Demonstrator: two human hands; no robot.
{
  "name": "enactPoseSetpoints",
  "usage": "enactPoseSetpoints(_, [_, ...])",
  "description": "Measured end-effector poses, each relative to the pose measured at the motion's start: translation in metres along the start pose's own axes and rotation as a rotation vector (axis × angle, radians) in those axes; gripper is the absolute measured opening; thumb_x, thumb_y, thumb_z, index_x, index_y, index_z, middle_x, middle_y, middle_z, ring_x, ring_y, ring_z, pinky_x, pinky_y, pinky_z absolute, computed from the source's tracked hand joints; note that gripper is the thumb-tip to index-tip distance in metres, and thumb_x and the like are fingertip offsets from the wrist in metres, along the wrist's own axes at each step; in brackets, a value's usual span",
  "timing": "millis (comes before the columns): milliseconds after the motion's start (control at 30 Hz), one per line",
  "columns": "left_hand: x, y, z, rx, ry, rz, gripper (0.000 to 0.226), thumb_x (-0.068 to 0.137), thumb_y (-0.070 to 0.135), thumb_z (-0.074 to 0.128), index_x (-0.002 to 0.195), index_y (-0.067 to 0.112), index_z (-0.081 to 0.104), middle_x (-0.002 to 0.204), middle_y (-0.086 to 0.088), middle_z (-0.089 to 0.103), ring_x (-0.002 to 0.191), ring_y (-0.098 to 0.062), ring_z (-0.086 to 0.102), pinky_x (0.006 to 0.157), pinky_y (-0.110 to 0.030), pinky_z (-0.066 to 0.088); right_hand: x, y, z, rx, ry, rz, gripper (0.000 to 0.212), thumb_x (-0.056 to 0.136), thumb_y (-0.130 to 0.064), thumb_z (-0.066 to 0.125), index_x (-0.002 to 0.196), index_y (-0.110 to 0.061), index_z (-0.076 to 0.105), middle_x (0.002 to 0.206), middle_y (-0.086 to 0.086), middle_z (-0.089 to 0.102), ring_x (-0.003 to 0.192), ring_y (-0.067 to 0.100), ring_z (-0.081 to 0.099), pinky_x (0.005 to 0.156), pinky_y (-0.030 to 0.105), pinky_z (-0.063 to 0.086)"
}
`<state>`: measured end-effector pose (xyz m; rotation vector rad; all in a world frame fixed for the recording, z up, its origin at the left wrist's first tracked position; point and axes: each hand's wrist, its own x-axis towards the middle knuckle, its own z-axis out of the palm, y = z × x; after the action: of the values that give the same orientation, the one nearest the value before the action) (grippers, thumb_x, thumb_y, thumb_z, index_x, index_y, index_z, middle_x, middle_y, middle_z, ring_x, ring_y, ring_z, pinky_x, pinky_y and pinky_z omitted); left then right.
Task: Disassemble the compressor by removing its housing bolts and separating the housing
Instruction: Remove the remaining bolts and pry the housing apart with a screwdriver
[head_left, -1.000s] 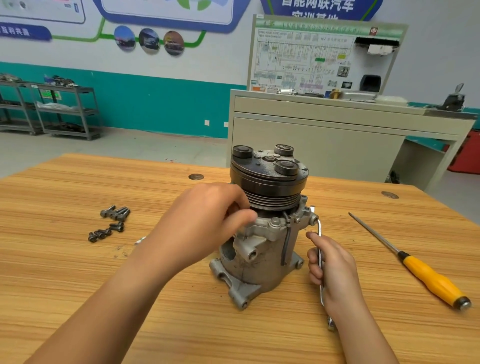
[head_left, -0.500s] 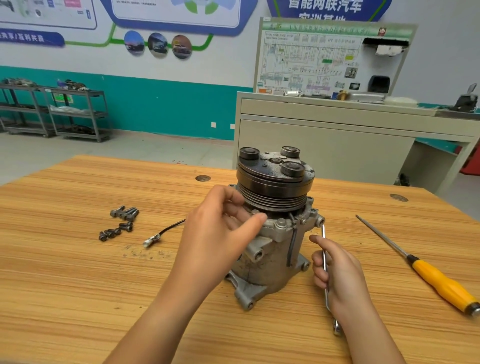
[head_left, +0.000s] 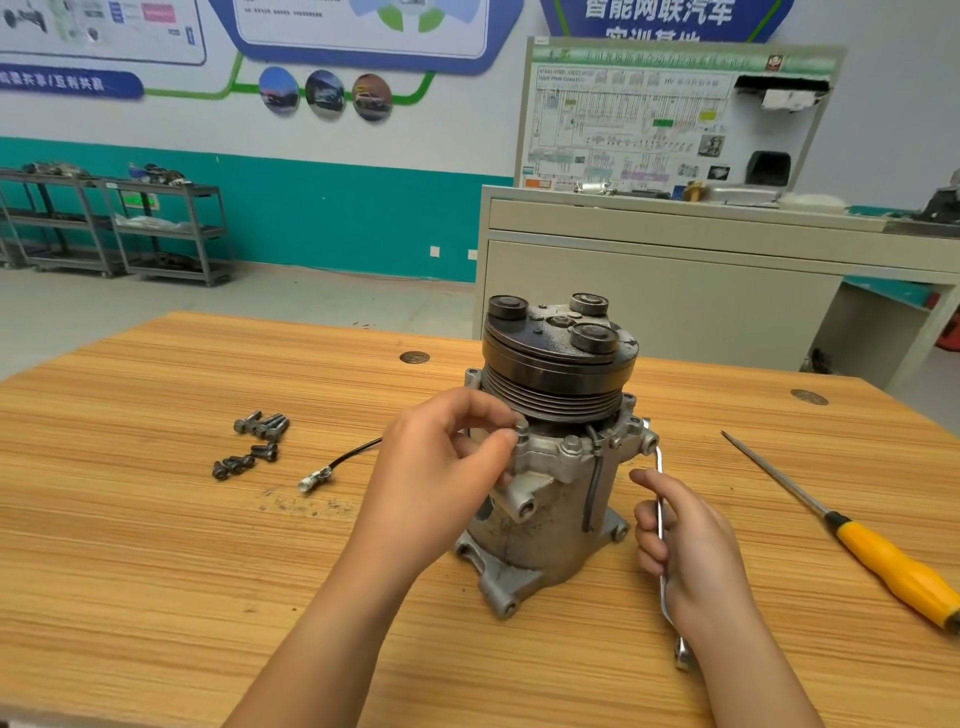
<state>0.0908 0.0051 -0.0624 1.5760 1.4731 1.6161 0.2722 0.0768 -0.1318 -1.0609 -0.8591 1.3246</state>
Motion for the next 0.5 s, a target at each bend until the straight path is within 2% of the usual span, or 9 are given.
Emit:
enactPoseSetpoints(67, [0.000, -0.001, 0.000, 0.044, 0.014, 0.034, 0.021, 0.080, 0.008, 0.067, 0.074, 0.028, 0.062, 0.076, 0.004, 0.070, 0.054, -0.003, 0.055, 0.055, -0.019, 0.050, -0.001, 0.001, 0.002, -0.014, -0.014, 0.013, 0.015, 0.087, -0.018, 0.055, 0.095, -0.006, 0.061, 0.045, -0.002, 0.042, 0.033, 0.007, 0.027, 0.031, 0.017, 0.020])
enactPoseSetpoints(167, [0.000, 0.002, 0.000, 0.256, 0.025, 0.149, 0.009, 0.079, 0.022, 0.069, 0.082, 0.027, 0.063, 0.068, 0.018, 0.060, 0.059, 0.007, 0.051, 0.058, -0.005, 0.038, -0.001, 0.000, 0.002, -0.010, 0.002, -0.002, 0.014, 0.087, -0.017, 0.056, 0.095, -0.006, 0.061, 0.045, -0.002, 0.042, 0.032, 0.007, 0.027, 0.031, 0.016, 0.021])
enactPoseSetpoints(200, [0.000, 0.004, 0.000, 0.370, 0.000, 0.205, 0.010, 0.081, 0.026, 0.066, 0.091, 0.026, 0.065, 0.070, 0.022, 0.054, 0.061, 0.008, 0.050, 0.061, -0.005, 0.037, 0.000, -0.001, 0.001, 0.002, 0.014, -0.007, 0.014, 0.087, -0.017, 0.055, 0.094, -0.006, 0.062, 0.045, -0.002, 0.042, 0.032, 0.007, 0.027, 0.031, 0.016, 0.020])
enactPoseSetpoints(267, [0.003, 0.006, -0.005, 0.565, -0.108, 0.296, 0.027, 0.087, 0.031, 0.057, 0.112, 0.025, 0.065, 0.077, 0.027, 0.044, 0.066, 0.009, 0.044, 0.065, -0.009, 0.035, 0.000, -0.002, -0.001, 0.034, 0.027, -0.005, 0.013, 0.088, -0.018, 0.054, 0.094, -0.008, 0.061, 0.045, -0.003, 0.041, 0.032, 0.006, 0.027, 0.032, 0.015, 0.020])
enactPoseSetpoints(333, [0.010, 0.011, -0.014, 0.632, -0.230, 0.301, 0.030, 0.090, 0.029, 0.053, 0.118, 0.027, 0.062, 0.081, 0.027, 0.042, 0.072, 0.009, 0.042, 0.068, -0.010, 0.035, 0.000, -0.004, -0.003, 0.062, 0.019, 0.003, 0.014, 0.088, -0.019, 0.053, 0.093, -0.009, 0.061, 0.046, -0.003, 0.040, 0.033, 0.006, 0.026, 0.032, 0.015, 0.019])
enactPoseSetpoints(400, [0.018, 0.017, -0.020, 0.638, -0.305, 0.293, 0.024, 0.089, 0.030, 0.055, 0.111, 0.026, 0.064, 0.084, 0.024, 0.046, 0.075, 0.008, 0.045, 0.069, -0.010, 0.036, 0.000, -0.004, -0.003, 0.061, 0.008, 0.013, 0.014, 0.088, -0.020, 0.053, 0.093, -0.009, 0.060, 0.046, -0.003, 0.040, 0.033, 0.006, 0.026, 0.032, 0.015, 0.018])
enactPoseSetpoints(500, [0.022, 0.022, -0.019, 0.692, -0.302, 0.295, 0.018, 0.081, 0.045, 0.055, 0.083, 0.027, 0.058, 0.079, 0.016, 0.051, 0.072, 0.001, 0.047, 0.065, -0.017, 0.040, -0.002, -0.003, -0.001, 0.042, -0.011, 0.022, 0.015, 0.089, -0.020, 0.052, 0.094, -0.009, 0.060, 0.046, -0.003, 0.040, 0.033, 0.006, 0.026, 0.032, 0.016, 0.018])
